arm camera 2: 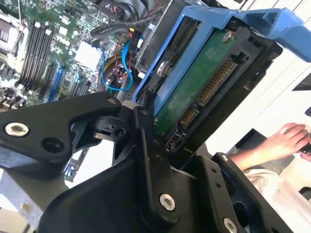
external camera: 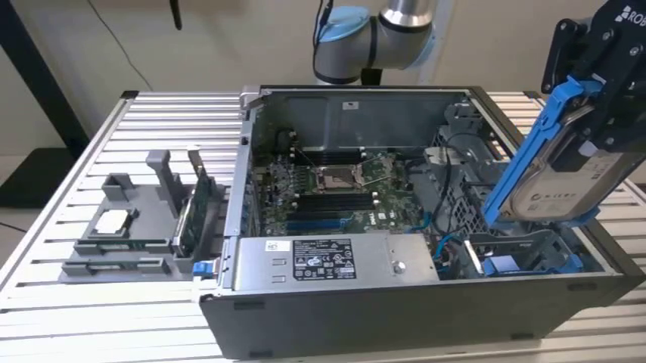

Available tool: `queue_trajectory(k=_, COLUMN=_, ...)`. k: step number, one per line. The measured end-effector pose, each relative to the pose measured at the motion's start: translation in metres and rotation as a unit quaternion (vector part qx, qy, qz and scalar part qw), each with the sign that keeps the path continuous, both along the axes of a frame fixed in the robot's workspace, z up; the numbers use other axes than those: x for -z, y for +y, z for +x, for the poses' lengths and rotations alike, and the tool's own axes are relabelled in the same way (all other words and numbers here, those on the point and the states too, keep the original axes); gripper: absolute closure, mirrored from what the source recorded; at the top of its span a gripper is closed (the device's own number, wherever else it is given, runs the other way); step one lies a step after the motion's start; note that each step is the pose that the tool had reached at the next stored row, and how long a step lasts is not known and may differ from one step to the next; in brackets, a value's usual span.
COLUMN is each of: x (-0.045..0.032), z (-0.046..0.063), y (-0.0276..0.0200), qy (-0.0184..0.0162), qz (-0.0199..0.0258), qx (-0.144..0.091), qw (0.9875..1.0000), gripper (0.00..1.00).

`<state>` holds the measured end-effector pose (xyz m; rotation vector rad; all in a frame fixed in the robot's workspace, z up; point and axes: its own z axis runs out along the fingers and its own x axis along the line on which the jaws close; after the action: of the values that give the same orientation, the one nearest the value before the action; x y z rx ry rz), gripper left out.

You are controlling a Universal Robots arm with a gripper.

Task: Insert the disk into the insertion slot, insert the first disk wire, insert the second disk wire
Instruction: 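Insert the disk into the insertion slot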

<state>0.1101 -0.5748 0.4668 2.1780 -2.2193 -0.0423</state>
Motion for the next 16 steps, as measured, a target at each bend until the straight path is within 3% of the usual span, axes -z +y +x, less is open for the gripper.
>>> queue_trajectory(k=16, x=0.017, z=0.004, y=0.0, qy=0.0001, qz=0.0, qx=0.0, qw=1.0, gripper=0.67)
